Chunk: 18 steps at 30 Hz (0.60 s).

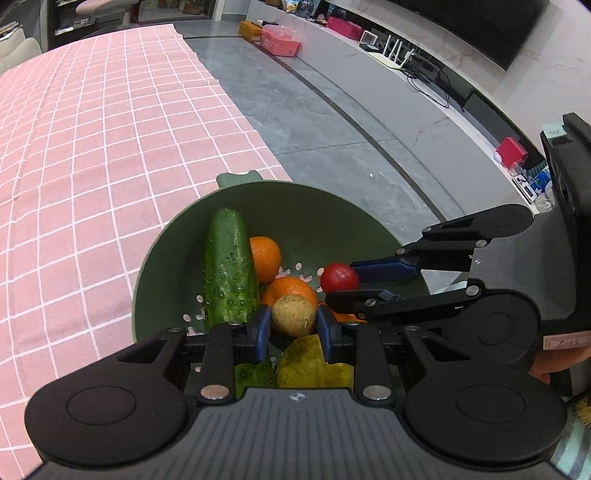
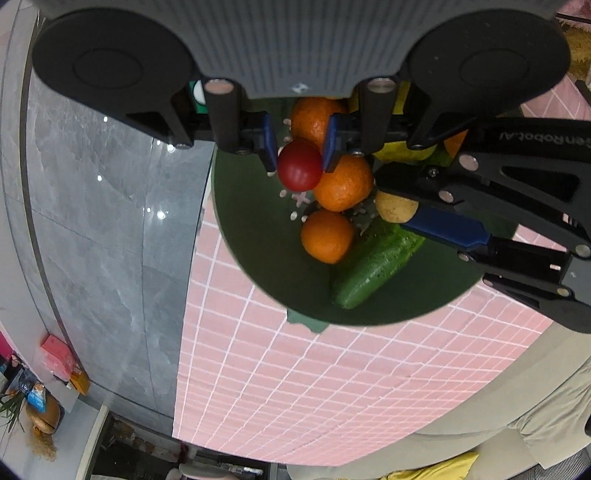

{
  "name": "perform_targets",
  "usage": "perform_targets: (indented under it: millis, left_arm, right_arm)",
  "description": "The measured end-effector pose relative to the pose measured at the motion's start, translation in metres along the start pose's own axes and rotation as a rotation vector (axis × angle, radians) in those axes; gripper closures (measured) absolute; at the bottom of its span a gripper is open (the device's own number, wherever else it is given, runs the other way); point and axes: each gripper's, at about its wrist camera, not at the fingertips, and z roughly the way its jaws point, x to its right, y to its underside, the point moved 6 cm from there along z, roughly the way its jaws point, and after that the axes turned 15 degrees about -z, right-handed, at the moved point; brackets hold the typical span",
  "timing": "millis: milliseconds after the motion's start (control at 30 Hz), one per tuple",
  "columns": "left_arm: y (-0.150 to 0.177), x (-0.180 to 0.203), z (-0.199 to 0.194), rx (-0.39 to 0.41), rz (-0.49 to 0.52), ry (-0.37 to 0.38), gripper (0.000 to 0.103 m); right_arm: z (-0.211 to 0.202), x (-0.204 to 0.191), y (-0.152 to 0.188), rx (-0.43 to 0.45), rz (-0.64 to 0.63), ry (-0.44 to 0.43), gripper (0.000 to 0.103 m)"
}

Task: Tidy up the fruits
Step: 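Carry the brown fruit and tomato over the colander and open both tools to drop them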

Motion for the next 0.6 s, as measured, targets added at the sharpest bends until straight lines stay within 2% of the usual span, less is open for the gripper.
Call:
perform_targets:
  millis: [167,233,300,367,500,600]
  left_arm:
    - [-0.002,-0.002,0.001,-0.002,-0.017,0.003,0.070]
    - [-0.002,-0.002,-0.001,-0.002,-0.017,0.004,0.066]
    - [-0.002,-0.002,-0.006,0.006,-0.021,0.000,0.057]
    - [-0.003,-0.002,-0.013,0.021,-0.024,0.009,0.051]
    - [-0.007,0.000,-0.038,0.084,-0.014,0.012,0.044]
    - [-0.009,-0.001,-0.066,0.167,-0.015,-0.024,0.036]
  right_arm:
    - [0.001,0.000,0.000,0.001,0.000,0.005,0.080]
    - [-0.002,0.000,0.000,0.002,0.000,0.010,0.079]
    - [-0.005,-0.001,0.000,0.005,-0.001,0.013,0.078]
    - [-0.010,0.000,0.001,0.008,0.006,0.017,0.068]
    - [-0.030,-0.001,0.000,0.042,0.025,0.028,0.067]
    - [-0.055,-0.003,-0.007,0.098,0.054,0.043,0.056]
